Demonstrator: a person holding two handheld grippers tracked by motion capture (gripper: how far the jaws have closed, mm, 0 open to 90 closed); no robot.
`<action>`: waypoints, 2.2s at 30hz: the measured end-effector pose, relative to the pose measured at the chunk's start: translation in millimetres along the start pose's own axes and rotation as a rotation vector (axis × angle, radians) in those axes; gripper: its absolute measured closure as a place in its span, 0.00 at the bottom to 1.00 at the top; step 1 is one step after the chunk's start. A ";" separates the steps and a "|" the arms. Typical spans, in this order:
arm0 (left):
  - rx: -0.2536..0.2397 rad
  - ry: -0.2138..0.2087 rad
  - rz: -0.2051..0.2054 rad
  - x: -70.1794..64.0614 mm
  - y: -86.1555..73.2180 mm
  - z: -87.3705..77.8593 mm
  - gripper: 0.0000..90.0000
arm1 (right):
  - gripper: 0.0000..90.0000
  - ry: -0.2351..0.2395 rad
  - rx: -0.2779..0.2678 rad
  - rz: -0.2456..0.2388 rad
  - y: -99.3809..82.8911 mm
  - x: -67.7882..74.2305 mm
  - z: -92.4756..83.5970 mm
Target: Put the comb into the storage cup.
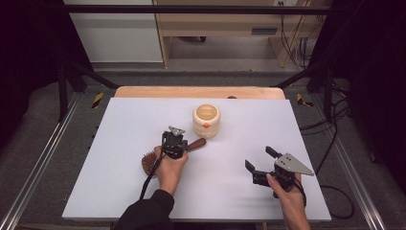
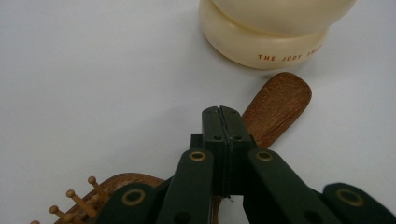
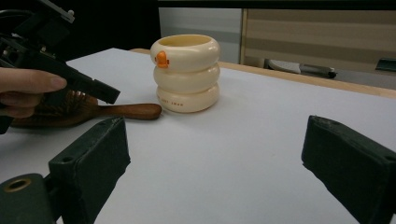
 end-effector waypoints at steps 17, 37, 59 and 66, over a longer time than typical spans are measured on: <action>0.044 -0.001 0.011 -3.2 -7.5 5.1 1.00 | 0.09 0.002 -0.001 0.008 0.3 0.6 -1.0; 0.086 -0.129 0.091 -28.5 -27.6 -13.1 1.00 | 0.09 0.005 0.004 0.005 -1.0 0.3 -0.5; 0.099 -0.178 0.112 -23.2 -57.8 -41.5 1.00 | 0.08 0.009 0.011 0.006 -2.2 2.4 0.0; 0.105 -0.170 0.119 -13.0 -68.4 -55.0 1.00 | 0.08 0.010 0.006 0.006 -1.2 1.9 -1.0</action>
Point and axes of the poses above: each handheld gripper's, and its own axes: z roughly forward along the jaws, y roughly out of its top, x roughly to its left, the point moved 9 cm from there along z, roughly forward along the jaws, and after that the axes turned 7 degrees about z, right-handed, at the moved point
